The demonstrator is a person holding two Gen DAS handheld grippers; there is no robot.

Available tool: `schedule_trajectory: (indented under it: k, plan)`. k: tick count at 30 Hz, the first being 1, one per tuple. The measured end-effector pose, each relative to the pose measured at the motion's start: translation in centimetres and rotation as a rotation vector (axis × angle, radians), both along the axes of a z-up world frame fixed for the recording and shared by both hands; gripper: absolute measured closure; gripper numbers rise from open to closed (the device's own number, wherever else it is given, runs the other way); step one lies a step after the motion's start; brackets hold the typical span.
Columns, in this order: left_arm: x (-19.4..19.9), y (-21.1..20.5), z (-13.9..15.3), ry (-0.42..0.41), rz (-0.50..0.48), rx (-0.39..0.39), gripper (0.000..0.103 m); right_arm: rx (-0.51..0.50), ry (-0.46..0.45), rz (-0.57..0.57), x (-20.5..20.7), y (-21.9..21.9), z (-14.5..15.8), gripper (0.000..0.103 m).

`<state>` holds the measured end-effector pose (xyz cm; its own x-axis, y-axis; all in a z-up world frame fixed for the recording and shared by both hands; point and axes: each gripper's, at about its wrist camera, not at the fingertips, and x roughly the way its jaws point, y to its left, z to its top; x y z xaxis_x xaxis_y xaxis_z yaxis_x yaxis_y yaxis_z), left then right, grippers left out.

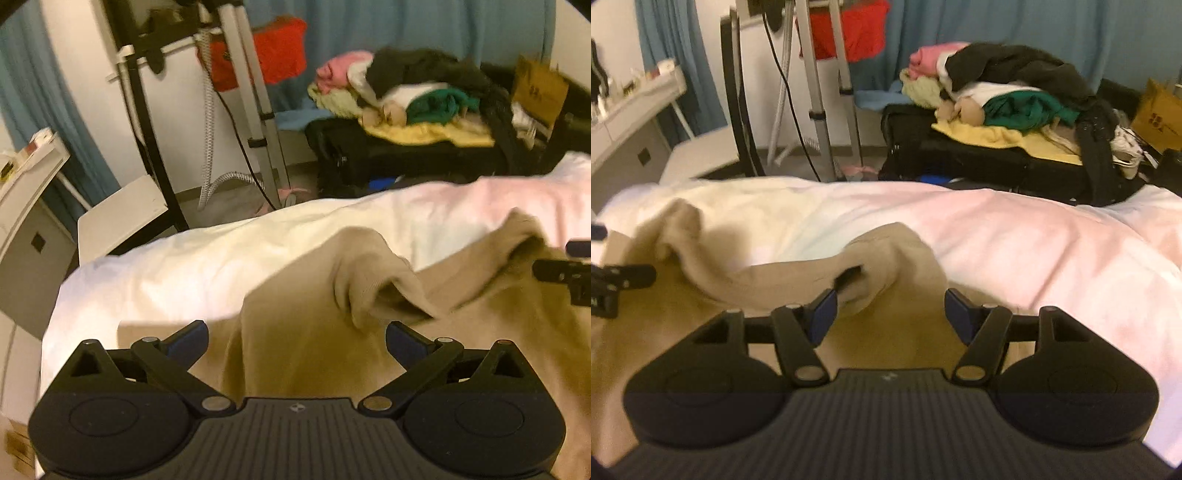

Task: Fold clothes

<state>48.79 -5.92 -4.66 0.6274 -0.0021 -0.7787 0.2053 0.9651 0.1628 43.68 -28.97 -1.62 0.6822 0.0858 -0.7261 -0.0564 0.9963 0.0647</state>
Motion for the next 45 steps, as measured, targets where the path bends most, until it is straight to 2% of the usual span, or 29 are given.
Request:
schedule_trajectory:
  k: [2,6,9,14,17,20,22,24,26,30,35,40,45]
  plan:
    - [-2.9,1.2,1.2,-0.034,0.002,-0.043,0.0,0.002,-0.051,-0.018,-2.7,0.0,1.2,0.037]
    - [-12.9,3.0,4.9,-0.163,0.001,-0.106,0.0,0.047,-0.18,-0.072,-10.8,1.0,3.4,0.037]
    - [-20.5,4.2,5.9,-0.235,0.017,-0.136,0.0,0.101,-0.263,-0.101,-18.4,2.1,4.6,0.037]
    - [-30.8,5.5,6.9,-0.324,0.036,-0.153,0.0,0.131,-0.373,-0.103,-29.9,4.2,5.3,0.037]
    - [-34.7,6.4,7.5,-0.361,0.054,-0.176,0.0,0.139,-0.403,-0.1,-34.9,4.9,5.1,0.037]
    - [-37.3,7.7,7.7,-0.389,0.081,-0.229,0.0,0.153,-0.409,-0.113,-38.2,4.7,4.4,0.037]
    - [-38.1,8.4,7.4,-0.39,0.106,-0.23,0.0,0.157,-0.41,-0.126,-39.7,4.5,3.8,0.037]
    - [-37.8,9.3,6.9,-0.368,0.14,-0.247,0.0,0.17,-0.401,-0.14,-40.4,4.2,3.1,0.037]
    - [-36.3,10.8,6.3,-0.322,0.182,-0.304,0.0,0.194,-0.397,-0.15,-40.7,3.8,2.5,0.037]
    - [-31.0,15.2,4.7,-0.222,0.291,-0.427,0.001,0.216,-0.399,-0.158,-40.2,3.1,0.5,0.037]
    - [-23.9,20.3,2.2,-0.196,0.425,-0.547,0.005,0.313,-0.326,-0.198,-37.5,1.7,-2.9,0.036]
    - [-16.4,22.0,-0.8,-0.202,0.479,-0.561,0.017,0.326,-0.289,-0.195,-34.7,1.6,-5.0,0.036]
    - [-10.1,22.2,-3.6,-0.214,0.489,-0.483,0.029,0.325,-0.257,-0.189,-32.0,1.7,-7.0,0.036]
